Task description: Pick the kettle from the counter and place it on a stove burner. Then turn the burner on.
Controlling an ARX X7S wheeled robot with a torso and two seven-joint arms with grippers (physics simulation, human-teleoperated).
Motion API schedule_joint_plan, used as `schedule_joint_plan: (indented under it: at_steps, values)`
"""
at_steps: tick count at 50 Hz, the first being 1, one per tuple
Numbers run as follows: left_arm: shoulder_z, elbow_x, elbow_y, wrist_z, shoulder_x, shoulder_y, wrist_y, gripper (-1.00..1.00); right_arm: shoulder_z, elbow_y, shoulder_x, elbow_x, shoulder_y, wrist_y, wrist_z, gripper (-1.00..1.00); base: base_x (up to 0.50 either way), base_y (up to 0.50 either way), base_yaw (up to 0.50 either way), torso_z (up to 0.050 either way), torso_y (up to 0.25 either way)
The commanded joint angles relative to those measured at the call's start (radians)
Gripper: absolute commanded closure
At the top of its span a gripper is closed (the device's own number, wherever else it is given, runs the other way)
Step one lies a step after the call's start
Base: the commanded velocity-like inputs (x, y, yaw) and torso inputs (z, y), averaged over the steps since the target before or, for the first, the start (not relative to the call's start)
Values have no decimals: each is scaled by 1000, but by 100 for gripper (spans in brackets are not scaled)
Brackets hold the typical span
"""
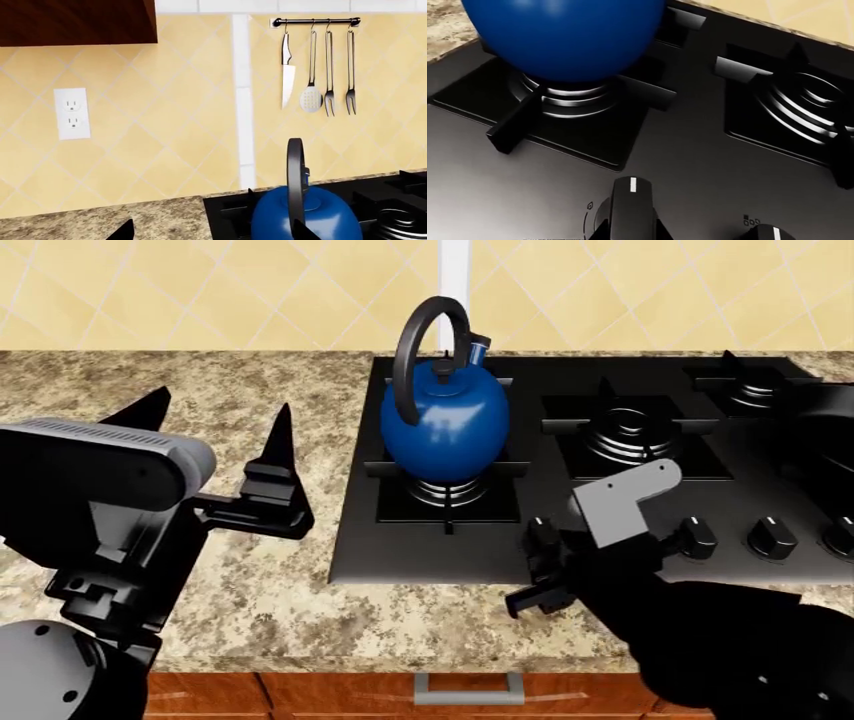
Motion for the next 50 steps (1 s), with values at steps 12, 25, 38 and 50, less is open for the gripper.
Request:
schedule_joint_plan:
  at_steps: [12, 25, 38, 50]
  values:
    - [18, 5, -8, -3, 3, -13, -5, -100, -67, 13, 51, -61, -1, -133, -331, 100, 3, 2, 4, 0, 0]
    - [21, 5, -14, -3, 2, -16, -2, -100, -78, 90, 54, -129, -8, -221, -443, 100, 3, 3, 6, 0, 0]
    - [23, -1, -14, -7, -1, -25, -5, -100, -116, 135, 50, -203, 5, -270, -519, 100, 4, 3, 6, 0, 0]
    - [30, 8, -20, -2, 0, -20, 1, -100, -123, 138, 72, -251, -23, -357, -586, 100, 3, 3, 6, 0, 0]
